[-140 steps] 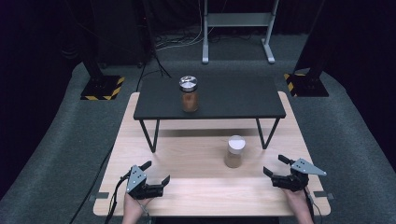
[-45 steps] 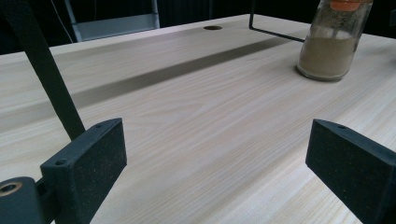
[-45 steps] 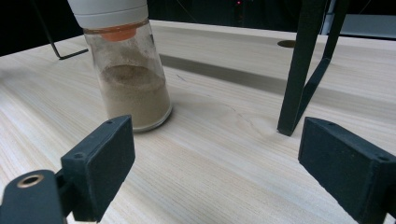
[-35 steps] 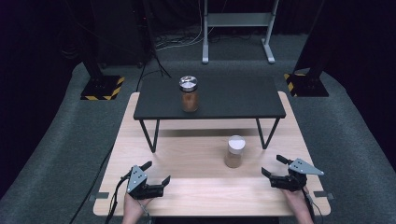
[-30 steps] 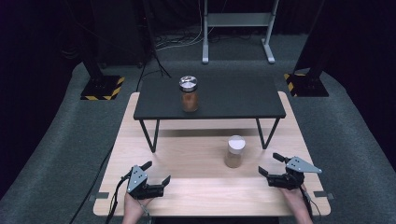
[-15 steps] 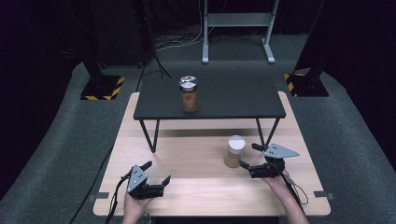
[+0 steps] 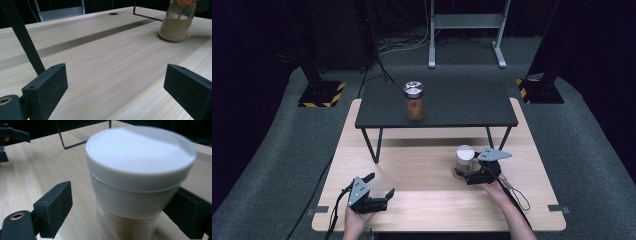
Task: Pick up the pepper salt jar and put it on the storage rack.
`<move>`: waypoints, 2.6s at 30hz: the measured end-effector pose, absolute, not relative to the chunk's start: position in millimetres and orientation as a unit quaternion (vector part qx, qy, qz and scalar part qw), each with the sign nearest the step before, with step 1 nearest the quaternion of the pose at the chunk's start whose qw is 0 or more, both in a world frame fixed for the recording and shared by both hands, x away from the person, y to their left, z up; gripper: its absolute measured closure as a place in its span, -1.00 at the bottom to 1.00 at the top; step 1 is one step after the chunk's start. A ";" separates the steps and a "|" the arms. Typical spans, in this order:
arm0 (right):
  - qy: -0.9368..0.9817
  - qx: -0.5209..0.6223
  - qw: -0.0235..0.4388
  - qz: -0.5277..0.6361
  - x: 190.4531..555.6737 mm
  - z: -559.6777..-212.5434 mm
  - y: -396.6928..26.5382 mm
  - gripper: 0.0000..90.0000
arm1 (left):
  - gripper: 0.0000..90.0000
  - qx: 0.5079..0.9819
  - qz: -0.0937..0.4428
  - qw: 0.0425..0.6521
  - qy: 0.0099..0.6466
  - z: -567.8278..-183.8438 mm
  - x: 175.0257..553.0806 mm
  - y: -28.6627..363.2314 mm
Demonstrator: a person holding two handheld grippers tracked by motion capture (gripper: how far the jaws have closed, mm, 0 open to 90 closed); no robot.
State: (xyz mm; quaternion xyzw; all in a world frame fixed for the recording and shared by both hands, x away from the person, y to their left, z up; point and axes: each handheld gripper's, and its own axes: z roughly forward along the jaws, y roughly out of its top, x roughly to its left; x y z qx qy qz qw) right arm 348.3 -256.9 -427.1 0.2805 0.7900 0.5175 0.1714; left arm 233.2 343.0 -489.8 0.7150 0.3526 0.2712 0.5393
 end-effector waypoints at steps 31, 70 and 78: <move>0.807 0.297 0.178 0.478 345.4 -383.7 -249.9 -0.24 | -0.90 0.715 0.269 0.540 0.354 -489.6 233.8 343.3; 0.804 0.297 0.167 0.487 368.7 -200.0 -233.7 -0.24 | -0.90 0.715 0.266 0.541 0.354 -489.5 234.6 343.8; 0.792 0.309 0.186 0.493 379.5 -185.3 -232.0 -0.24 | -0.90 0.715 0.265 0.541 0.354 -489.4 234.9 344.0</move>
